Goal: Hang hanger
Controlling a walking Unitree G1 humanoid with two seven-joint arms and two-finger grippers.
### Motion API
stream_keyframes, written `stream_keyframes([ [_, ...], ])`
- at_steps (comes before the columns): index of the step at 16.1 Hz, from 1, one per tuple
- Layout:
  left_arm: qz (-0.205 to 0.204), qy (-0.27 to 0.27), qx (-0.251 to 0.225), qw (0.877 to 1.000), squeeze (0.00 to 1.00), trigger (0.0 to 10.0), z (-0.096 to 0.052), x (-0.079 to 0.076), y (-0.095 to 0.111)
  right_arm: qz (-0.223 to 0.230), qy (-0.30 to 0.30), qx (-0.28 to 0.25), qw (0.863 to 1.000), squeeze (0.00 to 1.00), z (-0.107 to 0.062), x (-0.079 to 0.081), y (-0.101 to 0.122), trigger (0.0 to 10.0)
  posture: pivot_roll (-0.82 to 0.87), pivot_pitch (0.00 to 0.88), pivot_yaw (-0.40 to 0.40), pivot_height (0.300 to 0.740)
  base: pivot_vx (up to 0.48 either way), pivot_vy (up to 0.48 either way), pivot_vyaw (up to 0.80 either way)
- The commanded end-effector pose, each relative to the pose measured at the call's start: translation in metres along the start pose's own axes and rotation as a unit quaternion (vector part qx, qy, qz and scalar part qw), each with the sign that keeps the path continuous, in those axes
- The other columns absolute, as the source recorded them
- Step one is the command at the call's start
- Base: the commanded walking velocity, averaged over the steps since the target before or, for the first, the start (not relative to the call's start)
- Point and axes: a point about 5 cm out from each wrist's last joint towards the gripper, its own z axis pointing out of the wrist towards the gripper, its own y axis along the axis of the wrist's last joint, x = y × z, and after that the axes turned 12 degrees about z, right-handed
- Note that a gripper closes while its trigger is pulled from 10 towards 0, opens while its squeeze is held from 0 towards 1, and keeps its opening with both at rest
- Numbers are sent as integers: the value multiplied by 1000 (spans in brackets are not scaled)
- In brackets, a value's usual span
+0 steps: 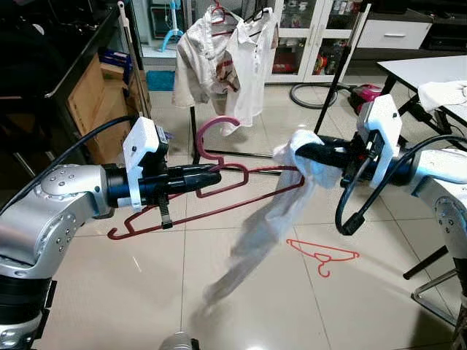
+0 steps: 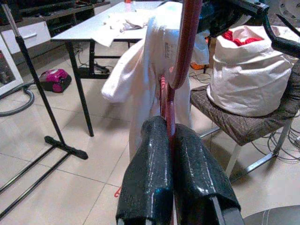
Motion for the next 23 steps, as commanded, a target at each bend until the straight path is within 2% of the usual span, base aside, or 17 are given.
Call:
stream_keyframes([
  [1, 19, 5, -8, 1000, 0, 10000, 3, 5, 8, -20, -21, -13, 999, 0, -8, -7, 14, 10000, -27, 0, -16, 740, 0, 0, 0],
  [3, 18, 4, -9, 1000, 0, 10000, 3, 5, 8, -24, -45, -19, 999, 0, -12, -16, 19, 10000, -30, 0, -14, 740, 0, 0, 0],
  [6, 17, 2, -9, 1000, 0, 10000, 3, 3, 7, -32, -143, -39, 988, 0, -21, -45, 24, 10000, -29, 0, -16, 740, 0, 0, 0],
  [9, 12, 2, -11, 1000, 0, 10000, 3, 0, 7, -23, -197, -63, 978, 0, -23, -58, 27, 10000, -23, 0, -19, 740, 0, 0, 0],
  [11, 10, 4, -12, 1000, 0, 10000, 4, -1, 7, -15, -212, -84, 974, 0, -22, -63, 33, 10000, -20, 0, -24, 740, 0, 0, 0],
  [13, 7, 5, -13, 1000, 0, 10000, 4, -1, 7, -5, -216, -97, 972, 0, -19, -64, 38, 10000, -20, 0, -26, 740, 0, 0, 0],
  [15, 6, 7, -13, 1000, 0, 10000, 4, -1, 6, -7, -203, -98, 974, 0, -15, -58, 40, 10000, -22, 0, -27, 740, 0, 0, 0],
  [17, 7, 11, -13, 1000, 0, 10000, 4, 0, 6, -22, -165, -99, 981, 0, -8, -43, 47, 10000, -26, 0, -30, 740, 0, 0, 0],
  [18, 7, 13, -14, 1000, 0, 10000, 4, 1, 6, -26, -157, -99, 982, 0, -9, -40, 49, 10000, -26, 0, -30, 740, 0, 0, 0],
  [23, 7, 19, -11, 1000, 0, 10000, 4, 2, 5, -27, -163, -91, 982, 0, -15, -41, 49, 10000, -29, 0, -32, 740, 0, 0, 0],
])
